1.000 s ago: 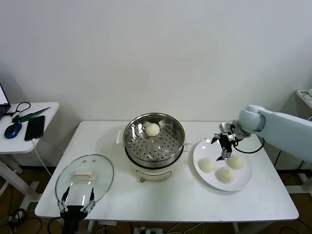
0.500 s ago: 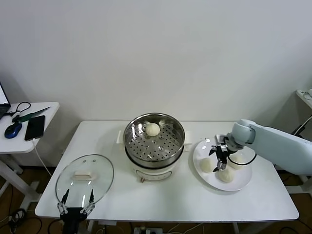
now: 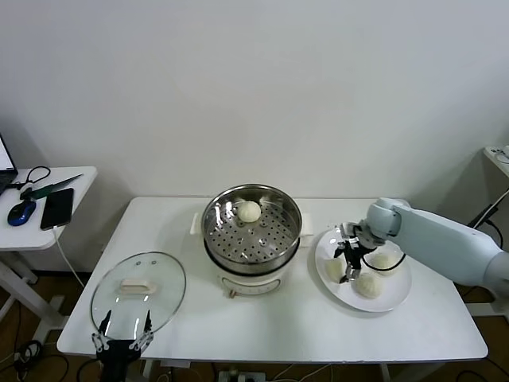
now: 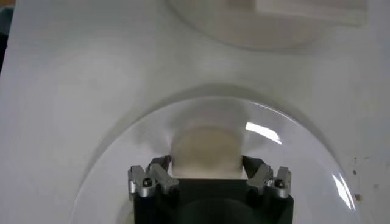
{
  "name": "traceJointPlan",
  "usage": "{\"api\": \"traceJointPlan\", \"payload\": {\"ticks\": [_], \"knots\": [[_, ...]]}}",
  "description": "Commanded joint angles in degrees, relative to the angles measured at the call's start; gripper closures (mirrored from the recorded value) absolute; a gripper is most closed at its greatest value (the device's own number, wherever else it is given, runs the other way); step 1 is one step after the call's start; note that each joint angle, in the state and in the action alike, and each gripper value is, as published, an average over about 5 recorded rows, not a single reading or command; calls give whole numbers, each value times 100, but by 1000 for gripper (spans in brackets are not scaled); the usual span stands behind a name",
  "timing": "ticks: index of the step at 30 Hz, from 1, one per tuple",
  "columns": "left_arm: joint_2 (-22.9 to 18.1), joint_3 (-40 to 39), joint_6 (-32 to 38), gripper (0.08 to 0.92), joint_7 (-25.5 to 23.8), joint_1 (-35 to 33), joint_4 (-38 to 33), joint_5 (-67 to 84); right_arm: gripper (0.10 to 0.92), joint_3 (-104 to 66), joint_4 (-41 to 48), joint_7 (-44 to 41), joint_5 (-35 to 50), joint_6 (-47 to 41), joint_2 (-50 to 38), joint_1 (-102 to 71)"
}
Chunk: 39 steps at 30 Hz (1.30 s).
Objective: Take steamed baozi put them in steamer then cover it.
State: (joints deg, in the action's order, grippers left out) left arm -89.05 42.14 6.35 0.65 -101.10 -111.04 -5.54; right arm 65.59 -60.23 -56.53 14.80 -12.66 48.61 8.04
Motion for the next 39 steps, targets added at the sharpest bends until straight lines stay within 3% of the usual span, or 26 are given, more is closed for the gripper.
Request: {"api": "traceJointPlan", "payload": {"ticks": [1,8,19,27,39], "knots": [[-4,0,2,177,2,-6,7,-1,316,-54,127,-47,22,0,83,-27],[-6,-23,2,177,1,-18,-20,-6,330,174,-86,1,519,-56,-92,500],[6,-152,-5,177,-12,-35,-118,-29,330,2234,-427,-62,2233,-19,-158,3649],[-8,-300,-19,177,-18,11,-169,-21,329,2738,-631,13,3308,-193,631,4636],[10,-338,6,177,-36,-211,-399,-101,327,2274,-585,828,3804,-790,2468,3955]]}}
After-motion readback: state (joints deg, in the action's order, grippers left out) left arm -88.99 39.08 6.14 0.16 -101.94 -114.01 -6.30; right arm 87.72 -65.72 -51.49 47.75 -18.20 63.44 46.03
